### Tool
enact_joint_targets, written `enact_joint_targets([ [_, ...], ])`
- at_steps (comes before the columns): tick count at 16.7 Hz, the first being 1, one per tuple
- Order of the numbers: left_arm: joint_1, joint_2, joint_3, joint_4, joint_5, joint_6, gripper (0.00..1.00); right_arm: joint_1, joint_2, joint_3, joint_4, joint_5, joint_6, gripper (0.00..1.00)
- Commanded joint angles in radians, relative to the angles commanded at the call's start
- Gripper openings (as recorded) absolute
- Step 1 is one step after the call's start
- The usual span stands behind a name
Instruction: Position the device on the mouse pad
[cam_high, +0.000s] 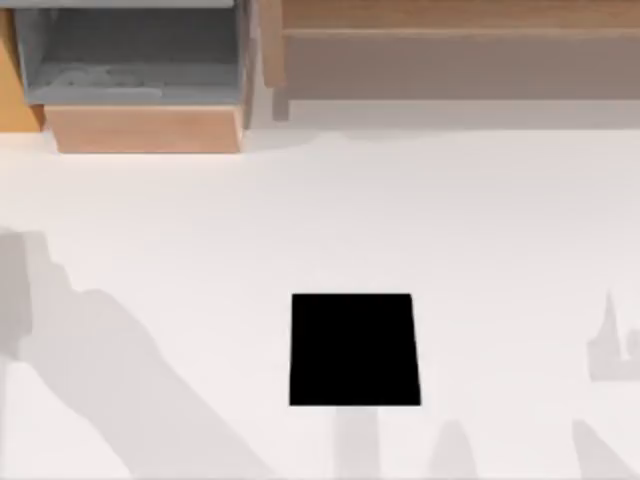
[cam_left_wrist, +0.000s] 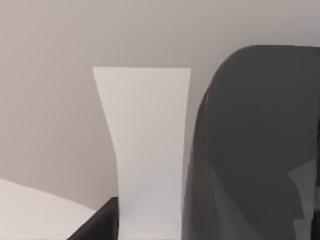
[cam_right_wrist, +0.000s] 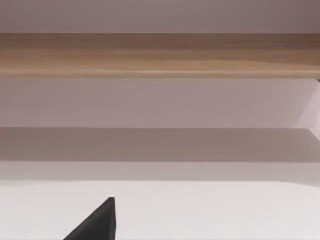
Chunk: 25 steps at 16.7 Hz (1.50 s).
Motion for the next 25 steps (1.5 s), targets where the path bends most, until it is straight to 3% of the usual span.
enact_joint_targets([
  [10,0.0,0.0,0.0,0.0,0.0,0.0,0.02,0.0,0.0,0.0,0.0,0.0,0.0,1.0],
  [18,0.0,0.0,0.0,0.0,0.0,0.0,0.0,0.0,0.0,0.0,0.0,0.0,0.0,1.0],
  [25,-0.003,-0.099,0.112,-0.206,-0.026,-0.018,0.0,0.0,0.0,0.0,0.0,0.0,0.0,1.0],
])
